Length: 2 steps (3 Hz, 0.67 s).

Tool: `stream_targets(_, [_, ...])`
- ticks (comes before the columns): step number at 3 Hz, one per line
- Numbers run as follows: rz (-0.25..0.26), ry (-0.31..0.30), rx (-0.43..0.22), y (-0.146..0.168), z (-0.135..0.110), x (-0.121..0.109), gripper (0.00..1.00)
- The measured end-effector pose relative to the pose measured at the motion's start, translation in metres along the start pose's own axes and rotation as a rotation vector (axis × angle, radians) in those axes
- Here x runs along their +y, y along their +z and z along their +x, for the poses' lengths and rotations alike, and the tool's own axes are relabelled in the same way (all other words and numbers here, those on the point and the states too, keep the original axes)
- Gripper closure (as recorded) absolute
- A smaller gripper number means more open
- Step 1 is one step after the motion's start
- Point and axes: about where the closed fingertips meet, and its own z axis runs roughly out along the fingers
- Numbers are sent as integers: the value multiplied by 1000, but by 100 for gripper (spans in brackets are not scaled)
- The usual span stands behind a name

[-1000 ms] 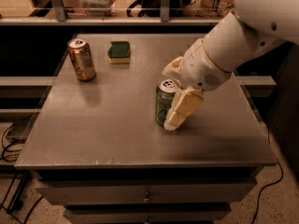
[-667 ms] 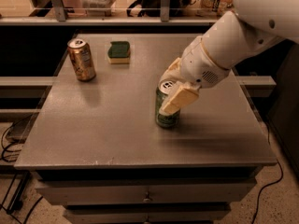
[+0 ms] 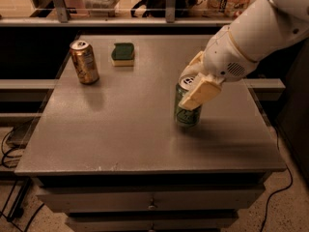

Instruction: Pick green can

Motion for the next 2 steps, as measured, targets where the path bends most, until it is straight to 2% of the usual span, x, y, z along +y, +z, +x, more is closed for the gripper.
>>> stream_targets(1, [94, -4, 9, -59, 6, -12, 100])
stream_targets(2, [94, -4, 9, -59, 6, -12, 100])
